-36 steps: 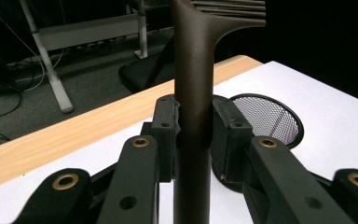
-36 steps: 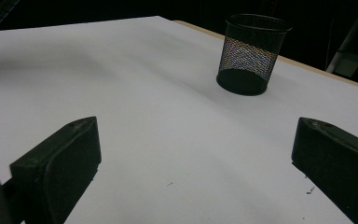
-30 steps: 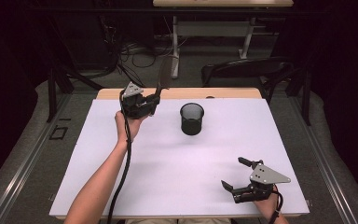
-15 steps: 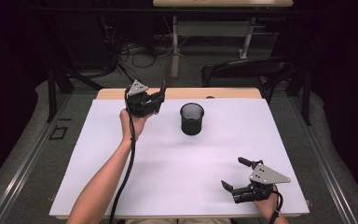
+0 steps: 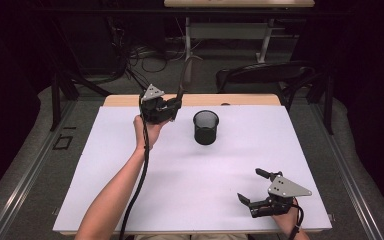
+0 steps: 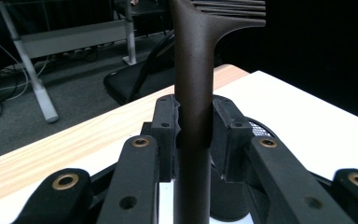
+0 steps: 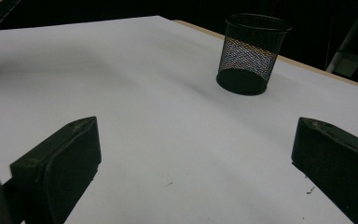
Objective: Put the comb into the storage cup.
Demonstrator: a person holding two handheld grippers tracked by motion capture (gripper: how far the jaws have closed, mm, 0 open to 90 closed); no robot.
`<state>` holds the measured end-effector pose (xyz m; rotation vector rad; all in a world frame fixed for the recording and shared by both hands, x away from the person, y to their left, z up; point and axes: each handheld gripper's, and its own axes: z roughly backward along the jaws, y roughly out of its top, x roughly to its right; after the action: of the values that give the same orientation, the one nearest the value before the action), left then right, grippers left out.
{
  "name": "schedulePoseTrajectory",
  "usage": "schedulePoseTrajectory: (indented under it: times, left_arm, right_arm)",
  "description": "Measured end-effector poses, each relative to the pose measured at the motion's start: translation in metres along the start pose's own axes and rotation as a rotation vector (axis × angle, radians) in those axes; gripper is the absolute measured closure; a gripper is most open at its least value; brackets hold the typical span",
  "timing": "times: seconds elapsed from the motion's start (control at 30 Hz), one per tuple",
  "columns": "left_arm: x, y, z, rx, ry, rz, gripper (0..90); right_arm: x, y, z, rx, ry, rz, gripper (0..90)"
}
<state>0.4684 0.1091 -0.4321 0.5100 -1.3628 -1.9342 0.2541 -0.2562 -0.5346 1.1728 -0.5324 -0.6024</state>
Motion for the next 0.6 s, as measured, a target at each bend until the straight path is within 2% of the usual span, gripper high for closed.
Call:
schedulePoseTrajectory:
  times: [0.33, 0.6]
  left_arm:
    - [0.006, 0.005, -0.009, 0.006, -0.013, -0.003, 72.8]
    - [0.009, 0.006, -0.015, 0.017, -0.031, 0.014, 72.8]
  right_arm:
    - [0.0, 0.0, 0.001, -0.002, 0.0, 0.002, 0.9]
    - [0.0, 0.0, 0.001, -0.003, 0.0, 0.0, 0.9]
